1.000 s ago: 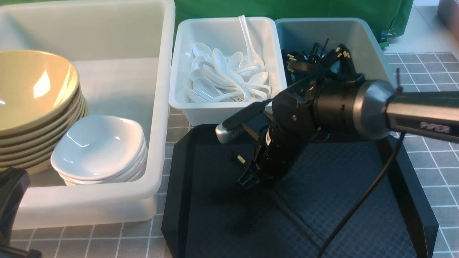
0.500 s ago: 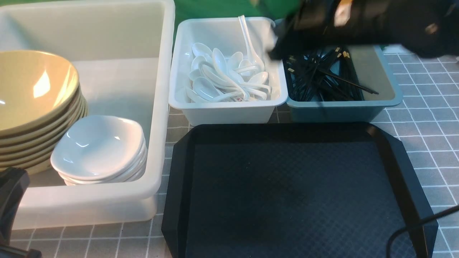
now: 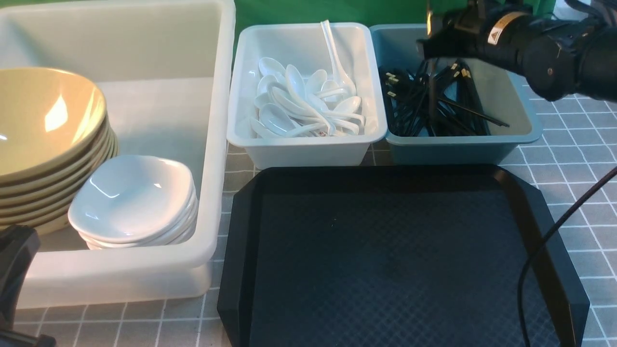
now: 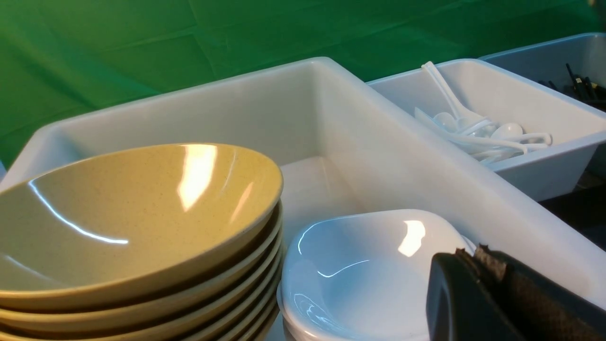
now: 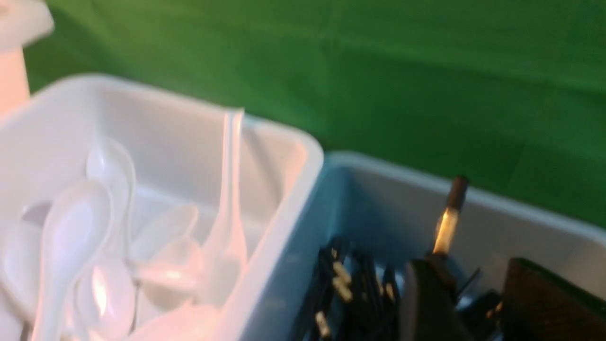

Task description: On grey table put chopsticks spoon bowls plates into blue grey white boxes.

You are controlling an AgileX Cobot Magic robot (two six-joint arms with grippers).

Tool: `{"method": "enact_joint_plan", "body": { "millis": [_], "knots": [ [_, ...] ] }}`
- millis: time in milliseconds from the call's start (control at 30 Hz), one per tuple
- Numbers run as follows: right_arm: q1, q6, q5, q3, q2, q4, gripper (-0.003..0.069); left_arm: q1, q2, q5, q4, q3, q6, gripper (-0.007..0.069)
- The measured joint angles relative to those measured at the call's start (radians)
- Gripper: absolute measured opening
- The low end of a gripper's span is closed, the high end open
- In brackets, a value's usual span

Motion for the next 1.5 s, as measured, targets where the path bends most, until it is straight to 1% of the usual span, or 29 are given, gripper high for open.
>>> {"method": "enact_joint_plan", "body": {
  "millis": [33,67,100,133,200,233,300,367,433,467,567,700,733,767,833,967,1033,1167,1200,1233,1300,1333,1400,1467,1500],
  "knots": [
    [0.000,0.001,0.041,0.000,-0.015,0.000,0.0318,0.000,0.000,0.000,0.000,0.000,0.000,-0.0008],
    [0.003,0.001,0.079,0.001,-0.041,0.000,0.0323,0.000,0.000,0.000,0.000,0.000,0.000,-0.0008],
    [0.006,-0.001,0.127,0.001,-0.074,0.000,0.0311,0.000,0.000,0.001,0.000,0.000,0.000,-0.0008],
    [0.010,-0.004,0.208,0.001,-0.126,0.000,0.0269,0.000,0.000,0.004,0.000,0.000,0.000,-0.0008],
    [0.014,-0.013,0.269,0.001,-0.178,0.000,0.0223,0.000,0.000,0.004,0.000,0.000,0.000,-0.0008],
    [0.021,-0.042,0.348,0.004,-0.263,0.000,0.0144,0.000,0.000,0.004,0.000,0.000,0.000,-0.0008],
    [0.037,-0.079,0.403,0.031,-0.387,0.000,0.0068,0.000,0.000,0.005,0.000,0.000,0.000,-0.0008],
    [0.066,-0.114,0.413,0.099,-0.535,0.000,0.0036,0.000,0.000,0.005,0.000,0.000,0.000,-0.0008],
    [0.110,-0.139,0.409,0.199,-0.693,0.000,0.0033,0.000,0.000,0.005,0.000,0.000,0.000,-0.0008],
    [0.114,-0.140,0.409,0.223,-0.721,0.000,0.0033,0.000,0.000,0.005,0.000,0.000,0.000,-0.0008],
    [0.177,-0.143,0.389,0.422,-0.906,0.002,0.0033,0.000,0.000,0.005,0.000,0.000,0.000,-0.0008],
    [0.247,-0.097,0.293,0.738,-1.106,0.004,0.0033,0.000,0.000,0.005,0.000,0.000,0.000,-0.0008],
    [0.247,-0.097,0.283,0.752,-1.115,0.004,0.0033,0.000,0.000,0.005,0.000,0.000,0.000,-0.0008],
    [0.260,-0.087,0.241,0.849,-1.168,0.004,0.0033,0.000,0.000,0.005,0.000,0.000,0.000,-0.0008],
    [0.271,-0.082,0.182,0.970,-1.234,0.004,0.0033,0.000,0.000,0.005,0.000,0.000,0.000,-0.0008],
    [0.277,-0.040,0.063,1.135,-1.359,0.004,0.0033,0.000,0.000,0.005,0.000,0.000,0.000,-0.0008],
    [0.277,-0.008,0.018,1.194,-1.394,0.004,0.0033,0.000,0.000,0.005,0.000,0.000,0.000,-0.0008],
    [0.277,-0.002,-0.009,1.262,-1.412,0.004,0.0034,0.000,0.000,0.005,0.000,0.000,0.000,-0.0008],
    [0.277,-0.032,-0.010,1.285,-1.412,0.004,0.0034,0.000,0.000,0.005,0.000,0.000,0.000,-0.0008],
    [0.277,-0.037,-0.010,1.290,-1.412,0.004,0.0034,0.000,0.000,0.005,0.000,0.000,0.000,-0.0008],
    [0.277,-0.104,-0.047,1.327,-1.428,0.004,0.0036,0.000,0.000,0.006,0.000,0.000,0.000,-0.0008],
    [0.275,-0.115,-0.057,1.335,-1.440,0.004,0.0036,0.000,0.000,0.006,0.000,0.000,0.000,-0.0008],
    [0.232,-0.163,-0.145,1.390,-1.514,0.016,0.0038,0.000,0.000,0.006,0.000,0.000,0.000,-0.0008],
    [0.176,-0.175,-0.174,1.411,-1.581,0.049,0.0039,0.000,0.000,0.007,0.000,0.000,0.000,-0.0008],
    [0.123,-0.177,-0.167,1.415,-1.644,0.090,0.0039,0.000,0.000,0.007,0.000,0.000,0.000,-0.0008]
  ]
}}
